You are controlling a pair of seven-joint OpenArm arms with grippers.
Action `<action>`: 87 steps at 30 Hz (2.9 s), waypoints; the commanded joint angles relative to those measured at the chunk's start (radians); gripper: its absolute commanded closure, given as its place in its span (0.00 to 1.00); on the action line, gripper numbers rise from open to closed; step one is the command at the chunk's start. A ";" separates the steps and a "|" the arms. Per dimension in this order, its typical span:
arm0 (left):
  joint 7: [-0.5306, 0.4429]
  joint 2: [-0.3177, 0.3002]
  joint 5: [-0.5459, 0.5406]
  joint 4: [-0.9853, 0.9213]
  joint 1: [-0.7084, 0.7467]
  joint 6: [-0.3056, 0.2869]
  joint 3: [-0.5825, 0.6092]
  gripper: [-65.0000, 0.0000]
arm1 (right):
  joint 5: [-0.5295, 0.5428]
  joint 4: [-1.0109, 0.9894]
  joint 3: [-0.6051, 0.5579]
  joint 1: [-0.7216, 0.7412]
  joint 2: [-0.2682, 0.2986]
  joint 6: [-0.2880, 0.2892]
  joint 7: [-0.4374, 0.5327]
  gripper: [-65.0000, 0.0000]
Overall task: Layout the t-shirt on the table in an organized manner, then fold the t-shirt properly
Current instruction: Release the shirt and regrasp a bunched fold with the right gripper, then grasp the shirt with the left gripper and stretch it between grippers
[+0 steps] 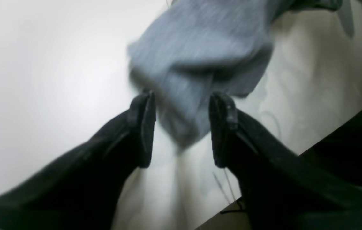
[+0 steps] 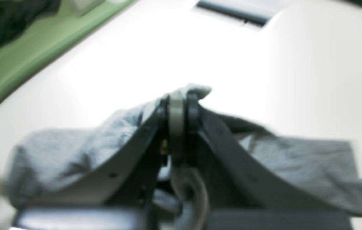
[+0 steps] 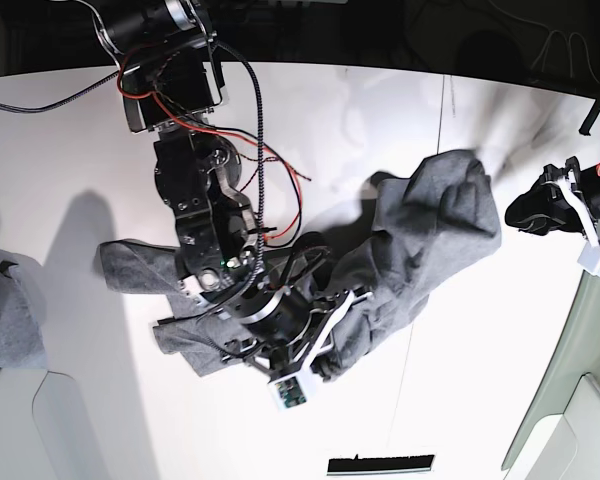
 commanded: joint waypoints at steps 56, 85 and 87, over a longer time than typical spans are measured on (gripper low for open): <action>-0.475 0.440 0.689 -0.118 -0.138 -0.006 0.505 1.00 | 0.180 -0.277 0.571 -0.244 0.217 0.086 0.020 0.92; -0.103 -0.165 0.285 0.456 -0.320 -0.006 0.322 1.00 | 0.240 0.072 0.639 -0.270 0.391 0.107 -0.102 1.00; -0.074 -0.176 0.209 0.461 -0.317 -0.006 0.322 1.00 | 0.254 0.072 0.666 -0.285 0.391 0.108 -0.102 1.00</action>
